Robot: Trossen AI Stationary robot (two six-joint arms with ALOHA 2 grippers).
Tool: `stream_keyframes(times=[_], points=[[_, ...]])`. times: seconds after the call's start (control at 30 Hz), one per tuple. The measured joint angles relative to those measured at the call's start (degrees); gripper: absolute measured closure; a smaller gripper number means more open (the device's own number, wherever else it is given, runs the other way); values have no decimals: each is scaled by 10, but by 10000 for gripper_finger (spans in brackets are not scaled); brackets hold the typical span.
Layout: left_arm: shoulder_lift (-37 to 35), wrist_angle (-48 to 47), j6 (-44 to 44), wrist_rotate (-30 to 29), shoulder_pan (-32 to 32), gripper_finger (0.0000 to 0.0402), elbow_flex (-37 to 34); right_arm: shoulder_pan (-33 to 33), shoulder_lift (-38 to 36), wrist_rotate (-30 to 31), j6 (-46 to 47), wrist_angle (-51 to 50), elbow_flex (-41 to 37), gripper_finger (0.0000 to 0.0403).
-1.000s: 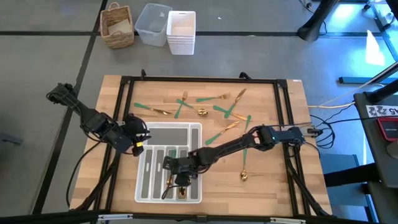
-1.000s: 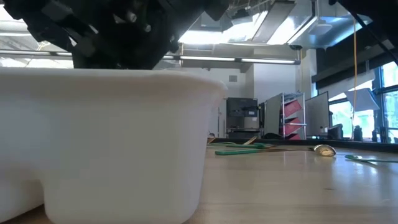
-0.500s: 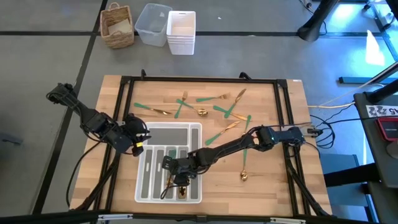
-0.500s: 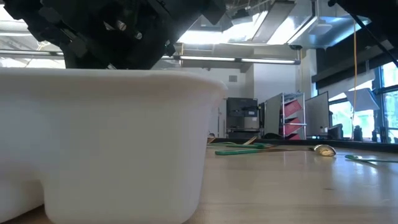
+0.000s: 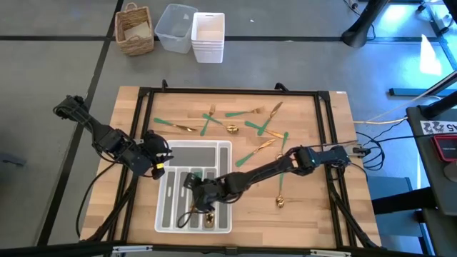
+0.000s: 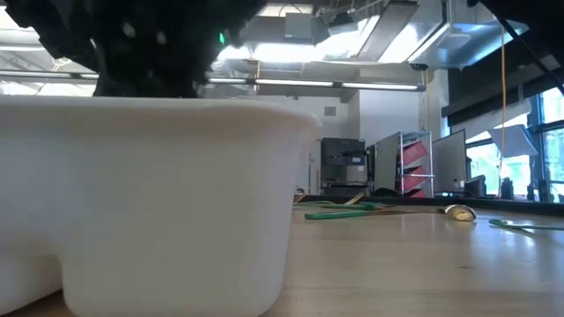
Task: Sort silverware
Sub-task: Put the fork in the silverware tray
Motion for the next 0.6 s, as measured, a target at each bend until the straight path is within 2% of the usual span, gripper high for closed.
stream_keyframes(times=[0.1, 0.27, 0.6], points=[[0, 0, 3, -5, 0, 295, 0, 6, -1, 48, 35, -50, 36, 347], [0, 3, -6, -29, 20, 295, 0, 7, -6, 65, 157, -208, 118, 357], [0, 25, 42, -20, 132, 295, 0, -30, -109, 79, 376, -424, 99, 363]])
